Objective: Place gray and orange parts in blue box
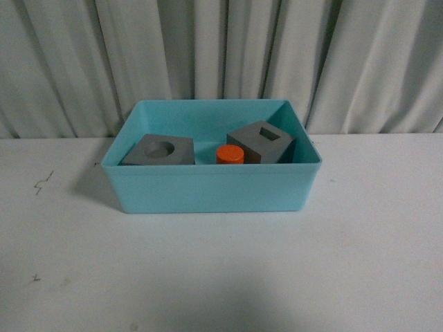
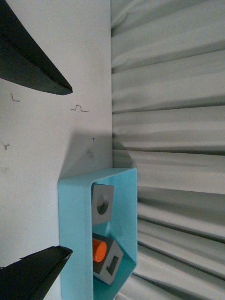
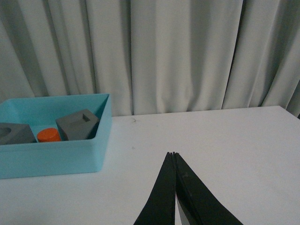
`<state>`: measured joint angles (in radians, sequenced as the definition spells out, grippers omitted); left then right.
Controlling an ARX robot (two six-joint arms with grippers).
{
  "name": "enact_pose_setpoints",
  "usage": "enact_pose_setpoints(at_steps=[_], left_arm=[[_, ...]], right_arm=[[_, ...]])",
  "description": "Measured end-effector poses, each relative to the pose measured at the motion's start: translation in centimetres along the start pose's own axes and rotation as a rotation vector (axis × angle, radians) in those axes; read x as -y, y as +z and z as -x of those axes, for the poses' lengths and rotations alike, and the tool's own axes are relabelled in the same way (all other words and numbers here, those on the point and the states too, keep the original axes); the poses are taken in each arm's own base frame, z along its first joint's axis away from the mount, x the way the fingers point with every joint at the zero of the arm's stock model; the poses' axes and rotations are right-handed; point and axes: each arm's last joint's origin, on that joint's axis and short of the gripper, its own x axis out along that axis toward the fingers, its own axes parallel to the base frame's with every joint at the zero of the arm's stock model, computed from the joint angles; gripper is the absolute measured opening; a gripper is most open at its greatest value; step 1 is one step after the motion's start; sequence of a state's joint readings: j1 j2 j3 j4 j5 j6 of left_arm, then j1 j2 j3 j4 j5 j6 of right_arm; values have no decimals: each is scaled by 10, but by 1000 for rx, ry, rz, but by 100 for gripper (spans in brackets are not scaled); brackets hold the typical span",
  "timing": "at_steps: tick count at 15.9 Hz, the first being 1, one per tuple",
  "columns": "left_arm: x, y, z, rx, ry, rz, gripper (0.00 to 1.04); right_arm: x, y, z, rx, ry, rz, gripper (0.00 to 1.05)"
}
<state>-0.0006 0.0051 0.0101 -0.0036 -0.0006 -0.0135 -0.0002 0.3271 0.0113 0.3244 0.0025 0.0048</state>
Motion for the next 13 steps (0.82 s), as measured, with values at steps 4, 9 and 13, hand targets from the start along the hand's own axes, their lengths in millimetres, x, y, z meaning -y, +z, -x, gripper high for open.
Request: enact_pose_setpoints(at_steps=[4,9,13], left_arm=[[0,0,0,0,0,0,98],[0,0,0,0,0,0,98],[0,0,0,0,0,0,98]], right_arm=[[0,0,6,4,0,0,2],[0,-4,14,-32,-1,0,2],[0,-3,21,-4,2,1,2]])
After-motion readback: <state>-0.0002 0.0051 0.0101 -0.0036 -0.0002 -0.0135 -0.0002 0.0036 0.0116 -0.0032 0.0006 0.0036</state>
